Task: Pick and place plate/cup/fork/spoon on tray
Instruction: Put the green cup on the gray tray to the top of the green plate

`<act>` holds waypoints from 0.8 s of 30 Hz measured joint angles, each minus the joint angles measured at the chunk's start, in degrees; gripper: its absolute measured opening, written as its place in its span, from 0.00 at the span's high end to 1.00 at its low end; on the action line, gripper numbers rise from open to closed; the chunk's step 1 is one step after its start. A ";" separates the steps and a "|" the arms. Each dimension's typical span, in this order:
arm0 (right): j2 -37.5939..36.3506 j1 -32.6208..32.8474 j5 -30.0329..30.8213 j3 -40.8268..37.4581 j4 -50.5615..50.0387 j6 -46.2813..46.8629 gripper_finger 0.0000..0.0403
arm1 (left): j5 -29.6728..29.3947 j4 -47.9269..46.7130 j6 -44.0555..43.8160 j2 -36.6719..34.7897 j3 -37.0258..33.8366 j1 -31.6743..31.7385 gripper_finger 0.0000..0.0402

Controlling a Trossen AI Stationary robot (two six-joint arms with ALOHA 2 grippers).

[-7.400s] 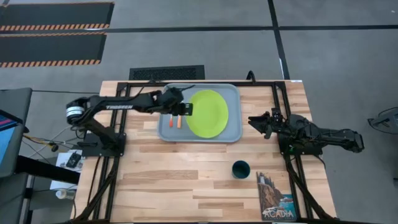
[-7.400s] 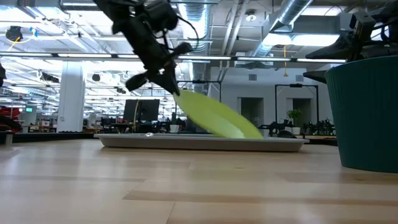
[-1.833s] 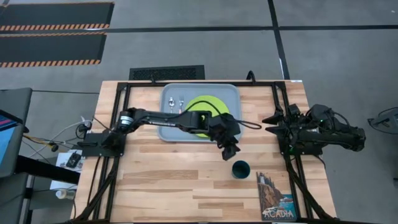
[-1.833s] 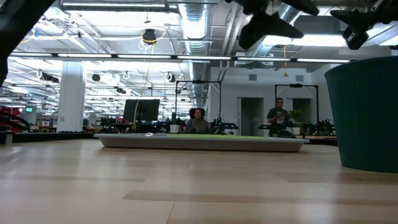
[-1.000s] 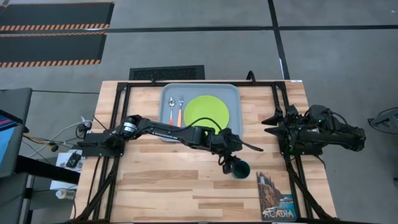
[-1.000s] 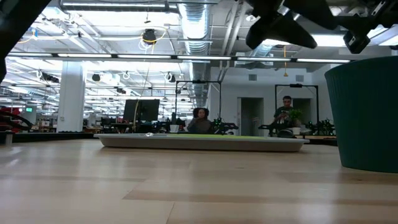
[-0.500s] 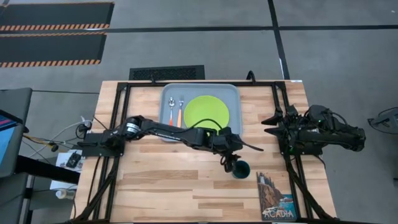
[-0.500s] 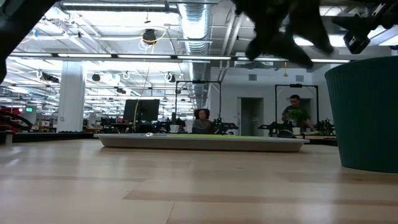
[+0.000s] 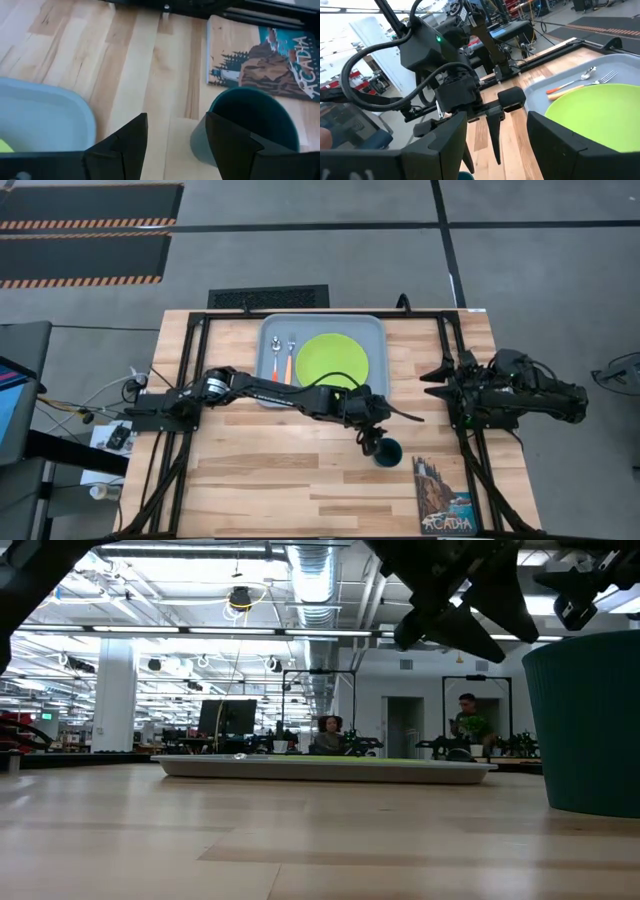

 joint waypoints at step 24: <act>0.00 -0.02 0.00 0.00 -2.08 0.02 0.42 | 5.62 0.58 -4.98 4.66 -0.05 -0.17 0.64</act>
